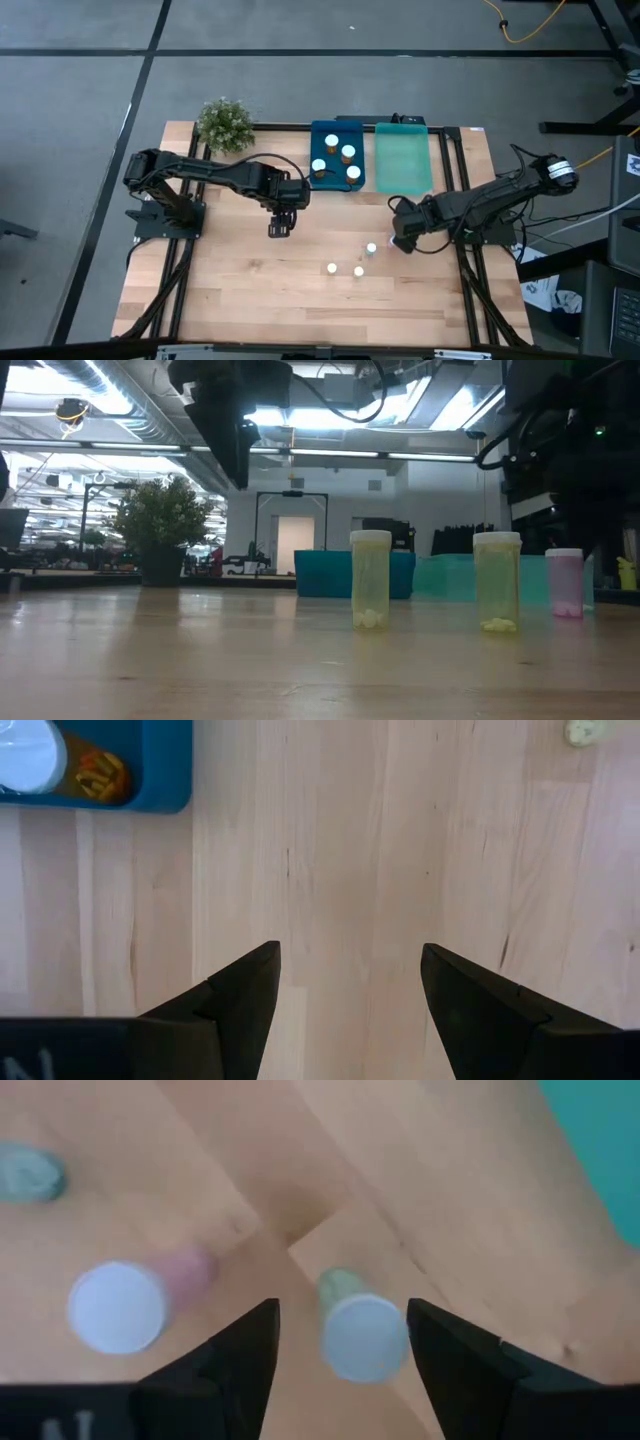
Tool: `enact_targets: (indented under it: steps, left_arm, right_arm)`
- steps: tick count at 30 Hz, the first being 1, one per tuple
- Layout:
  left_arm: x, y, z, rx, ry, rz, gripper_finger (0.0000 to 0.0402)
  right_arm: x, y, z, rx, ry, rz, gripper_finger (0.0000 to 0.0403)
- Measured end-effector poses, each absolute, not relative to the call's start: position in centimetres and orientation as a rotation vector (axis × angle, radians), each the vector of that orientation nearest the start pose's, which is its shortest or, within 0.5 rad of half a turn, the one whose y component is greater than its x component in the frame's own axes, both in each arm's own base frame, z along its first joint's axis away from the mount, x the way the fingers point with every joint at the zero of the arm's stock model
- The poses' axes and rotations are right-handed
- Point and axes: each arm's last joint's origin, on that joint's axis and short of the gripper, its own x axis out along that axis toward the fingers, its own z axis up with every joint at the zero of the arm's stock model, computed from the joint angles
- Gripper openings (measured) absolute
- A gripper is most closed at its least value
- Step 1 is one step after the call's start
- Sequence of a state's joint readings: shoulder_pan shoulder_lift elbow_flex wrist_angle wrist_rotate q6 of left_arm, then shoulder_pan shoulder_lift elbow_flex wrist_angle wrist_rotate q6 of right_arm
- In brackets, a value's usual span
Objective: Pick and place medicine bottles into bin by pill shape (circle, oval)
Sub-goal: Put the small green medicine bottle into the green bin
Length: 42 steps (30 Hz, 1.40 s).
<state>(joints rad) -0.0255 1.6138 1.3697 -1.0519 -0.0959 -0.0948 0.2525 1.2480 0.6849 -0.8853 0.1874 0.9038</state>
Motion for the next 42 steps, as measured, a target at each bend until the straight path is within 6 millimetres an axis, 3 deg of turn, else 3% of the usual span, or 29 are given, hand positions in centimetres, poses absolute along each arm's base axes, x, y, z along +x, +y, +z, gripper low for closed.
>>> enact_targets:
  steps: [9,20,24,28,34,38,42]
  left_arm:
    - [31.0,-0.5,27.3,-0.002,1.288,0.121,0.0234]
    - [31.2,-0.5,27.4,-0.004,1.267,0.121,0.0234]
    - [31.2,-0.5,27.4,-0.004,1.267,0.121,0.0234]
    - [31.2,-0.5,27.4,-0.004,1.267,0.121,0.0234]
    - [31.2,-0.5,27.4,-0.004,1.267,0.121,0.0234]
    - [31.2,-0.5,27.4,-0.004,1.263,0.121,0.0234]
    - [31.3,-0.5,27.4,-0.006,1.257,0.121,0.0234]
  right_arm:
    - [18.3,3.7,17.8,0.465,1.335,-0.559,0.0216]
    - [18.3,3.7,17.8,0.462,1.336,-0.552,0.0123]
    - [18.4,3.7,18.1,0.435,1.346,-0.531,0.0114]
    - [19.4,3.5,20.6,0.426,1.319,-0.515,0.0126]
    - [20.1,1.6,26.4,0.236,1.235,-0.660,0.0118]
    - [21.0,-0.6,29.8,0.182,1.105,-0.744,0.0114]
    - [21.4,-4.0,31.6,0.209,1.034,-0.805,0.0114]
